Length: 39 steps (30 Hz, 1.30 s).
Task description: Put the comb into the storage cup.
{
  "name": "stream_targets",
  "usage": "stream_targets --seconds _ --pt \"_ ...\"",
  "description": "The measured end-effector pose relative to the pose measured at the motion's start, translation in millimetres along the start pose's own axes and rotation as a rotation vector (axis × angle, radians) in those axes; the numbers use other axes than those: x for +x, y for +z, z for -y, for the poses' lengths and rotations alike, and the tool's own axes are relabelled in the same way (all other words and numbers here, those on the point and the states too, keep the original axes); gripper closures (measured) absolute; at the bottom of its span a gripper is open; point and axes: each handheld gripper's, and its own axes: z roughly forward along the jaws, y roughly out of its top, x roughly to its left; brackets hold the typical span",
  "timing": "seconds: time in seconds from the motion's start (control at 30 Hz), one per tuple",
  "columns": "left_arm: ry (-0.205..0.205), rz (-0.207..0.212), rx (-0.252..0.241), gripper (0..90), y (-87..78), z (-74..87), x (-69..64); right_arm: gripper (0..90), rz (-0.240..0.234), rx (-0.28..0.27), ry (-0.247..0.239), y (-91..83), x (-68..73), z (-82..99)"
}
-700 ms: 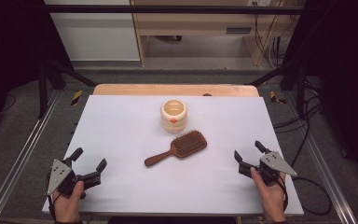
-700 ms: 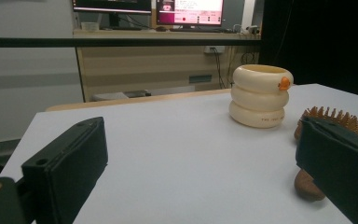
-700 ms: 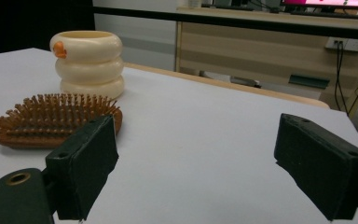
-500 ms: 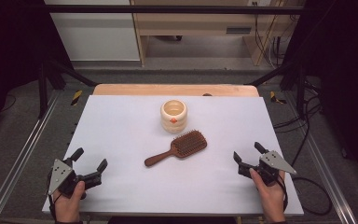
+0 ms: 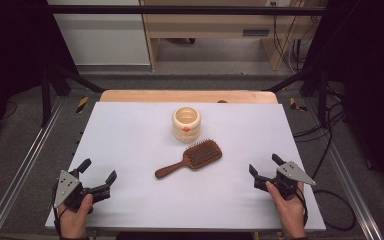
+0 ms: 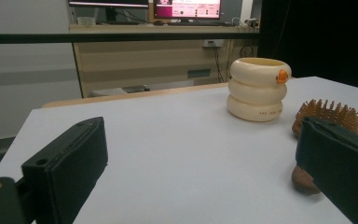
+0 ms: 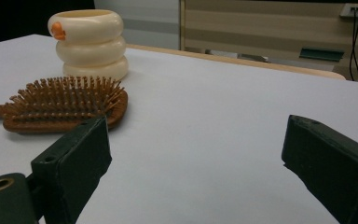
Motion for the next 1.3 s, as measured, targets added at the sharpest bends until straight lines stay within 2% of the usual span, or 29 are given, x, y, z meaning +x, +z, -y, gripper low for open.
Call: stream_targets --seconds 0.23,0.4,0.53,0.67,0.7,0.77,0.8,0.83,0.93,1.07,1.1,1.13,1.17,1.2,1.3 --pt "0.000 -0.001 0.003 2.2 0.3 0.2 -0.3 8.8 0.008 0.003 0.019 0.5 1.4 -0.5" --pt "0.010 -0.004 0.006 2.2 0.1 -0.6 -0.2 10.8 0.003 0.014 0.013 -1.8 6.9 -0.8" --pt "-0.002 -0.016 0.009 2.2 -0.7 0.1 2.1 11.7 0.000 0.016 0.016 -3.1 9.3 -1.2" --pt "0.001 -0.009 0.019 2.2 1.0 1.0 -0.4 14.1 0.006 0.028 0.023 -4.6 12.3 -1.9" --pt "0.003 -0.001 0.016 2.2 1.8 0.7 -1.8 18.3 -0.002 0.031 0.028 -6.0 15.7 -3.0" --pt "0.003 0.001 0.018 2.2 2.1 0.8 -2.6 20.1 -0.002 0.034 0.019 -6.0 17.3 -3.7" --pt "0.003 0.008 0.022 2.2 3.1 1.5 -3.8 26.5 0.004 0.052 0.015 -5.0 21.3 -4.7" --pt "0.003 0.008 0.022 2.2 3.1 1.5 -3.8 26.5 0.004 0.052 0.015 -5.0 21.3 -4.7" --pt "0.010 0.022 0.028 2.2 4.0 2.1 -7.9 36.9 -0.012 0.108 -0.025 4.4 27.8 -6.0" --pt "0.014 0.027 0.027 2.2 3.7 1.9 -9.5 44.0 -0.029 0.149 -0.055 11.7 33.0 -10.2" --pt "0.014 0.028 0.027 2.2 3.8 1.9 -9.6 46.0 -0.029 0.164 -0.069 14.1 34.6 -12.2" --pt "0.015 0.027 0.029 2.2 3.8 1.7 -9.3 51.3 -0.022 0.204 -0.105 19.2 38.9 -17.5" --pt "0.015 0.027 0.029 2.3 3.8 1.7 -9.3 51.3 -0.022 0.204 -0.105 19.2 38.9 -17.5" --pt "0.014 0.025 0.028 2.3 3.6 1.6 -8.9 55.8 -0.026 0.234 -0.126 25.3 41.5 -23.5" --pt "0.009 0.019 0.026 2.3 2.8 1.7 -8.2 61.7 -0.027 0.248 -0.138 35.6 42.1 -32.5"
